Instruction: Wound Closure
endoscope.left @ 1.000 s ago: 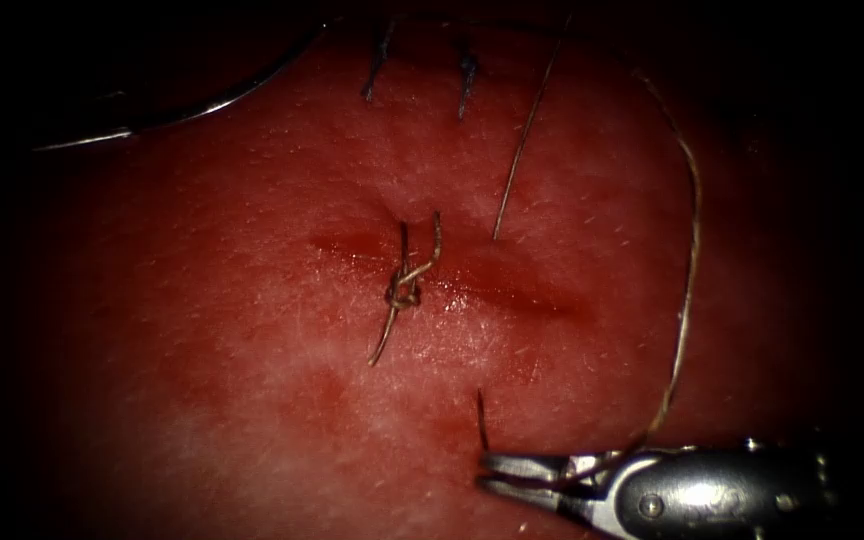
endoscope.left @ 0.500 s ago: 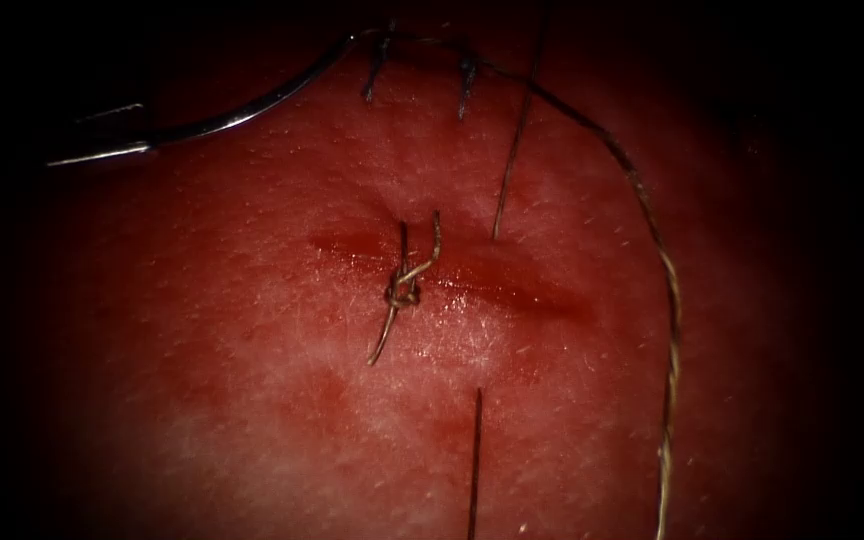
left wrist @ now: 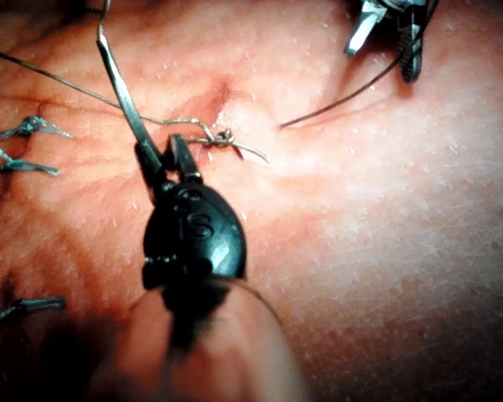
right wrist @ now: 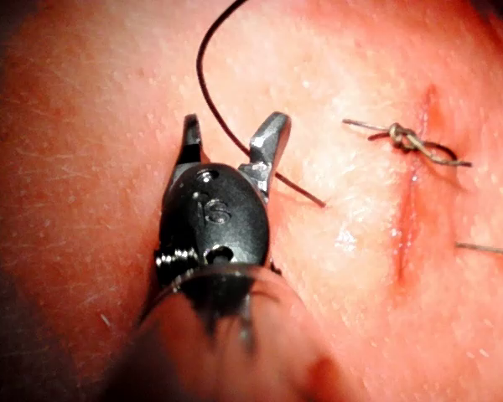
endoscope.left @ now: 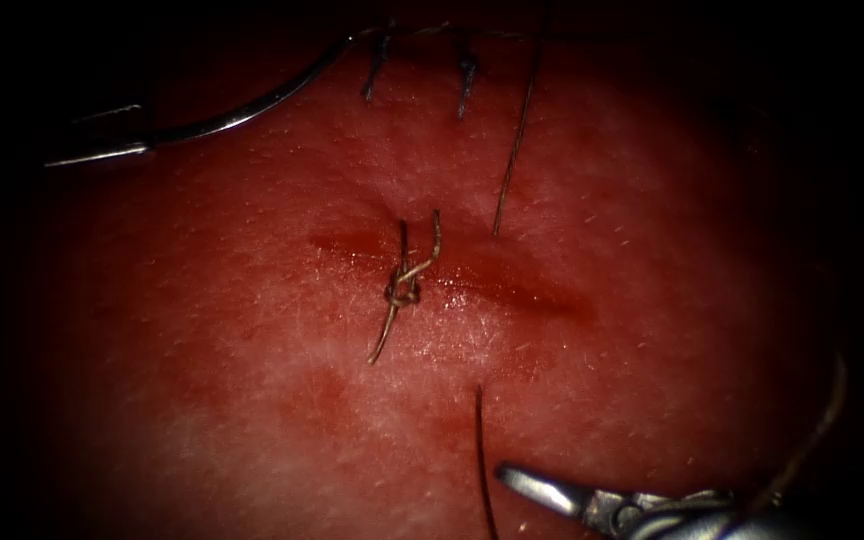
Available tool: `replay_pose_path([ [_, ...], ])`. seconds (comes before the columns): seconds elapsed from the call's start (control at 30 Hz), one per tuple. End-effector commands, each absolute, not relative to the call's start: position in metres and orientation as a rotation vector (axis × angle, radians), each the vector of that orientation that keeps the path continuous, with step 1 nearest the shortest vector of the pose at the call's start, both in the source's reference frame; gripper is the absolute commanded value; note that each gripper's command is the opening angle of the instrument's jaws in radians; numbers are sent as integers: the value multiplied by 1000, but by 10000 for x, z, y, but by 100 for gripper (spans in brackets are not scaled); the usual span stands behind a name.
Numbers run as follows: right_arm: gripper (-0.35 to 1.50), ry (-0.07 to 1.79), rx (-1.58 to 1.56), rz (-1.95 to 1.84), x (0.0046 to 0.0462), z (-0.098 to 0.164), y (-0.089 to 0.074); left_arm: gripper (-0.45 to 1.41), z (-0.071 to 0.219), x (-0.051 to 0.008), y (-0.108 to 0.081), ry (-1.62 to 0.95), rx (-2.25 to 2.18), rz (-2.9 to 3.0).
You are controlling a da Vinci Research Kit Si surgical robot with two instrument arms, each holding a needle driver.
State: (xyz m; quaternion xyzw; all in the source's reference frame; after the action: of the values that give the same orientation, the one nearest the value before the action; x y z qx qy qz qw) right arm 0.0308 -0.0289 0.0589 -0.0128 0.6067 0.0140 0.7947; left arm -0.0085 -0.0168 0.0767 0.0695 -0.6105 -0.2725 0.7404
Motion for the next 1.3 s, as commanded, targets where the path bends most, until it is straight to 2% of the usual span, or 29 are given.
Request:
replay_pose_path([
  [0.03, 100, 1285, -46, 33, 311, 613, -282, -23, 772, -89, -173, -1339, 154, -598],
  [0.1, 95, 1266, -70, 31, 313, 636, -272, -23, 772, -89, -173, -1339, 154, -597],
  [0.4, 96, 1236, -118, 36, 338, 677, -265, -23, 772, -90, -174, -1339, 153, -598],
  [0.43, 88, 1236, -119, 34, 338, 678, -267, -23, 772, -90, -174, -1339, 153, -598],
  [0.47, 66, 1237, -119, 32, 337, 677, -269, -23, 772, -90, -174, -1339, 153, -598],
  [0.5, -5, 1240, -117, 28, 333, 676, -272, -23, 772, -90, -174, -1339, 153, -598],
  [0.53, -35, 1243, -114, 25, 330, 674, -274, -23, 772, -90, -174, -1339, 154, -597],
  [1.0, -35, 1339, -91, 7, 314, 602, -315, -23, 769, -93, -175, -1339, 157, -596],
  [1.3, -35, 1391, -59, -40, 318, 544, -362, -23, 769, -95, -176, -1339, 156, -596],
])
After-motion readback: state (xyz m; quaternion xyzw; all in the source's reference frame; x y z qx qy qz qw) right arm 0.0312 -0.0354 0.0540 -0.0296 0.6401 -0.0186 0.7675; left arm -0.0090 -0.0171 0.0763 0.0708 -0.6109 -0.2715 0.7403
